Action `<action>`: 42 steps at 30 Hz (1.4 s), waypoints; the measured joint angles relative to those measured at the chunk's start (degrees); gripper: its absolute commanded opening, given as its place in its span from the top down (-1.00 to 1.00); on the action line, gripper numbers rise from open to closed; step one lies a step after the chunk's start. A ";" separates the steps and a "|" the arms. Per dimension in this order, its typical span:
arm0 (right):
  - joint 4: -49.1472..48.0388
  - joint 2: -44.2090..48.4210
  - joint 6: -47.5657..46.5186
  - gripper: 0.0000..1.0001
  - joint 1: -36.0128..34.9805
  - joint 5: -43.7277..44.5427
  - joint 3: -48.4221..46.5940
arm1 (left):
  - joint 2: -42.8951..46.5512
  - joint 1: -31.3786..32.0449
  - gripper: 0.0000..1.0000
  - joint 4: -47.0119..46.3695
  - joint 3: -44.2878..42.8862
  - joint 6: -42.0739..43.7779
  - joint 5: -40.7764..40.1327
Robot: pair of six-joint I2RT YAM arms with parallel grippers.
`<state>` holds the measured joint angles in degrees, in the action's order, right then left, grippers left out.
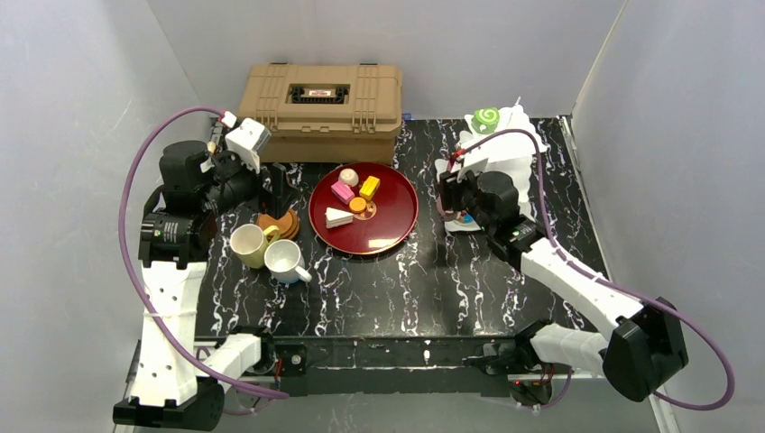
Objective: Serve the afternoon tea
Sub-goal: Place the desert on the desert table.
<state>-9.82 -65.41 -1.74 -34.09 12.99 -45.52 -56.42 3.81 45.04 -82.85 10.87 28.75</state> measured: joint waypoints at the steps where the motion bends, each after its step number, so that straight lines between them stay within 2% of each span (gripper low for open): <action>1: -0.04 0.39 0.11 0.02 0.00 -0.02 0.11 | 0.00 0.00 -0.54 0.00 0.00 0.00 0.09; 5: 0.02 1.99 0.39 0.02 0.00 -0.09 -0.26 | 0.00 0.00 -0.54 0.00 0.00 0.02 0.39; 11: 0.90 4.28 -1.53 -0.01 0.00 2.27 -5.66 | 0.02 0.00 -0.54 0.00 0.00 0.04 0.66; 19: 3.76 7.78 -6.86 -0.04 -0.02 11.87 -13.68 | 0.39 0.00 -0.54 0.04 0.48 0.04 0.87; 30: 8.04 6.99 -13.27 -0.11 0.26 22.08 -20.96 | 0.76 0.00 -0.54 0.46 1.22 0.24 1.27; 42: 5.18 -2.47 -13.92 -0.12 11.58 20.68 -22.51 | 0.79 0.00 -0.54 0.52 1.29 0.52 1.70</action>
<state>-4.64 -67.88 -15.66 -22.50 33.67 -68.03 -55.64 3.81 45.56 -81.56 11.40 30.46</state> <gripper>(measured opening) 0.596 0.771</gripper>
